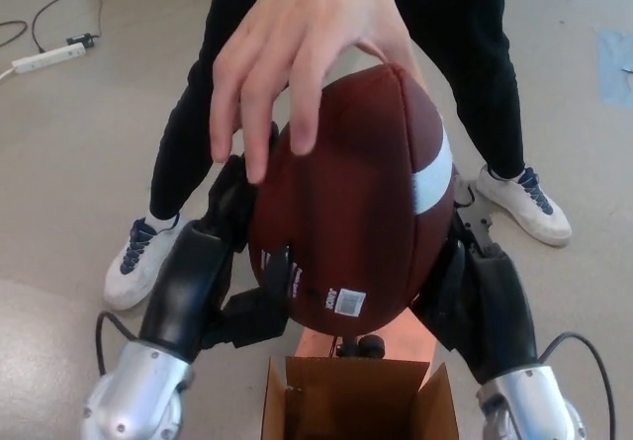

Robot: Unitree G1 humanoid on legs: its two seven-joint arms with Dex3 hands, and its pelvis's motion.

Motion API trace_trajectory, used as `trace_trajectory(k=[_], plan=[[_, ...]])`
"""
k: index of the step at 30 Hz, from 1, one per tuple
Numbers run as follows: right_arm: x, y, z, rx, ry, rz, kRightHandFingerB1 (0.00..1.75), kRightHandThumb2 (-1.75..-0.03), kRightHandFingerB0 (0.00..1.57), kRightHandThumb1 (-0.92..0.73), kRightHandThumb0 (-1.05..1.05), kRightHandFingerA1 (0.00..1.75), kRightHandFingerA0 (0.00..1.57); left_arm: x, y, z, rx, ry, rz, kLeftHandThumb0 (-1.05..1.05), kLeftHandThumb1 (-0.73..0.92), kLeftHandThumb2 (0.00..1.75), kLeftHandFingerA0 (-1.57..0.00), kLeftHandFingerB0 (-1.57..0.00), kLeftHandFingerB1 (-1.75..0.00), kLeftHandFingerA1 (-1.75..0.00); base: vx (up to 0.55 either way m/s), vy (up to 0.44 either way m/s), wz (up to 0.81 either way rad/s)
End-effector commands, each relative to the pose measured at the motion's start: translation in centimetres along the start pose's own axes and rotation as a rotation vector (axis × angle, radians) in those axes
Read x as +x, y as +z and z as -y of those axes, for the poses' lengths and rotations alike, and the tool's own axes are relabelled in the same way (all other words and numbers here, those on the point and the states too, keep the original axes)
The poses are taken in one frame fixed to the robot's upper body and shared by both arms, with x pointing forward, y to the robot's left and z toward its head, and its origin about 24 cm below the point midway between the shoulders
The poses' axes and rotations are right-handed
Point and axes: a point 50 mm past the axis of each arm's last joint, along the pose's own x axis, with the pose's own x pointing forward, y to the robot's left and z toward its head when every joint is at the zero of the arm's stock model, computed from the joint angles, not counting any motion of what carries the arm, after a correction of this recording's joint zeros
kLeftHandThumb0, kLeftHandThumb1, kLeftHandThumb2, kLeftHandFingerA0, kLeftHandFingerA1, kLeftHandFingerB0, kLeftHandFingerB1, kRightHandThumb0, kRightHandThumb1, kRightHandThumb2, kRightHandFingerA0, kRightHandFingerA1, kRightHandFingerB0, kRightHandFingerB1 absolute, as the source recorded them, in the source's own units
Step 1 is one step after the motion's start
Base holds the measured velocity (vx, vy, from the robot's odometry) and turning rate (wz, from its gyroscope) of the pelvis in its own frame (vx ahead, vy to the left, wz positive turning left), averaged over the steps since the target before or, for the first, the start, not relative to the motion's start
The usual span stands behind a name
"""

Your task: Use both hands to pick up a football from a person and place it into a container beneath

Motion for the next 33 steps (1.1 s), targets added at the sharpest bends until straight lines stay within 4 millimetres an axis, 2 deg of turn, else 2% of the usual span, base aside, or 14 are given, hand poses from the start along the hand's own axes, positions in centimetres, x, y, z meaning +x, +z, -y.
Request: trace_trajectory(k=[1,5,6,8,9,10,12,17,21,22,28,29,30,33], plan=[[0.4,0.4,-2.6,0.037,0.079,0.017,0.2,-1.14,0.0,-0.76,-0.78,0.2,0.0,0.2,-0.8,2.2,0.04,-0.036,-0.021,-0.82,0.73,1.07,-0.04,-0.12,-0.27,-0.29,0.0,0.0,0.0],[0.3,0.2,-2.5,0.043,0.068,-0.002,0.18,-1.15,0.0,-0.78,-0.8,0.18,0.0,0.1,-1.2,2.2,0.056,-0.035,-0.035,-0.73,0.7,1.07,-0.02,-0.04,-0.3,-0.32,0.0,0.0,0.0],[0.3,0.2,-2.5,0.043,0.068,-0.002,0.2,-1.14,0.0,-0.77,-0.78,0.2,0.0,0.2,-1.3,2.2,0.057,-0.033,-0.037,-0.83,0.74,0.84,-0.1,-0.08,-0.22,-0.26,0.0,0.0,0.0],[0.4,0.1,-2.4,0.032,0.066,-0.003,0.19,-1.15,0.0,-0.78,-0.78,0.19,0.0,0.4,-1.5,2.2,0.068,-0.034,-0.041,-0.82,0.75,0.84,-0.1,-0.08,-0.22,-0.27,0.0,0.0,0.0],[0.4,0.1,-2.3,0.027,0.065,-0.005,0.19,-0.72,0.0,-0.92,-0.79,0.17,0.0,0.4,-1.5,2.2,0.066,-0.034,-0.044,-0.82,0.75,0.83,-0.1,-0.08,-0.22,-0.27,0.0,0.0,0.0],[0.5,0.0,-2.2,0.022,0.063,-0.007,0.19,-0.72,0.0,-0.92,-0.79,0.17,0.0,0.4,-1.6,2.2,0.064,-0.034,-0.047,-0.82,0.75,0.83,-0.1,-0.08,-0.22,-0.27,0.0,0.0,0.0],[0.7,-0.2,-1.9,0.014,0.049,-0.018,0.13,-1.16,0.0,-0.84,-0.84,0.12,0.0,0.7,-2.2,2.3,0.068,-0.038,-0.062,-0.83,0.78,0.85,-0.11,-0.09,-0.24,-0.27,0.0,0.0,0.0],[1.1,-0.9,-1.4,0.007,0.032,-0.059,0.11,-1.16,0.03,-0.86,-0.88,0.09,0.0,1.2,-3.3,2.5,0.049,-0.029,-0.079,-0.8,0.92,0.7,-0.15,-0.12,-0.23,-0.26,0.0,0.0,0.0],[2.0,-1.6,-0.3,-0.005,0.017,-0.098,0.11,-1.16,0.02,-0.89,-0.87,0.07,0.0,2.2,-4.6,2.6,-0.018,-0.023,-0.121,-0.85,0.8,0.84,-0.11,-0.12,-0.29,-0.28,0.0,0.0,0.0],[2.4,-1.9,0.2,0.001,0.013,-0.116,0.1,-1.17,0.03,-0.9,-0.88,0.07,0.0,2.7,-5.1,2.7,-0.038,-0.022,-0.144,-0.74,0.73,1.11,-0.03,-0.07,-0.36,-0.32,0.0,0.0,0.0],[3.9,-2.6,1.6,0.028,0.005,-0.157,0.11,-1.21,0.0,-0.92,-0.82,0.12,0.0,4.6,-6.3,2.5,-0.023,-0.025,-0.2,-0.83,0.8,1.13,-0.04,-0.12,-0.28,-0.23,0.0,0.0,0.0],[4.2,-2.6,1.9,0.019,0.004,-0.157,0.07,-0.93,0.0,-0.92,-0.69,0.0,0.0,5.0,-6.4,2.4,-0.014,-0.025,-0.208,-0.73,0.75,1.13,-0.02,-0.04,-0.32,-0.29,0.0,0.0,0.0],[4.4,-2.7,2.1,0.027,0.008,-0.159,0.02,-1.12,0.0,-0.87,-0.82,0.0,0.0,5.2,-6.5,2.4,-0.009,-0.024,-0.209,-0.72,0.76,1.13,-0.02,-0.04,-0.32,-0.29,0.0,0.0,0.0],[4.9,-2.9,2.7,0.068,0.011,-0.174,0.02,-1.11,0.0,-0.87,-0.81,0.0,0.0,5.9,-6.6,2.3,-0.001,-0.026,-0.214,-0.83,0.83,1.14,-0.07,-0.09,-0.26,-0.2,0.0,0.0,0.0]])
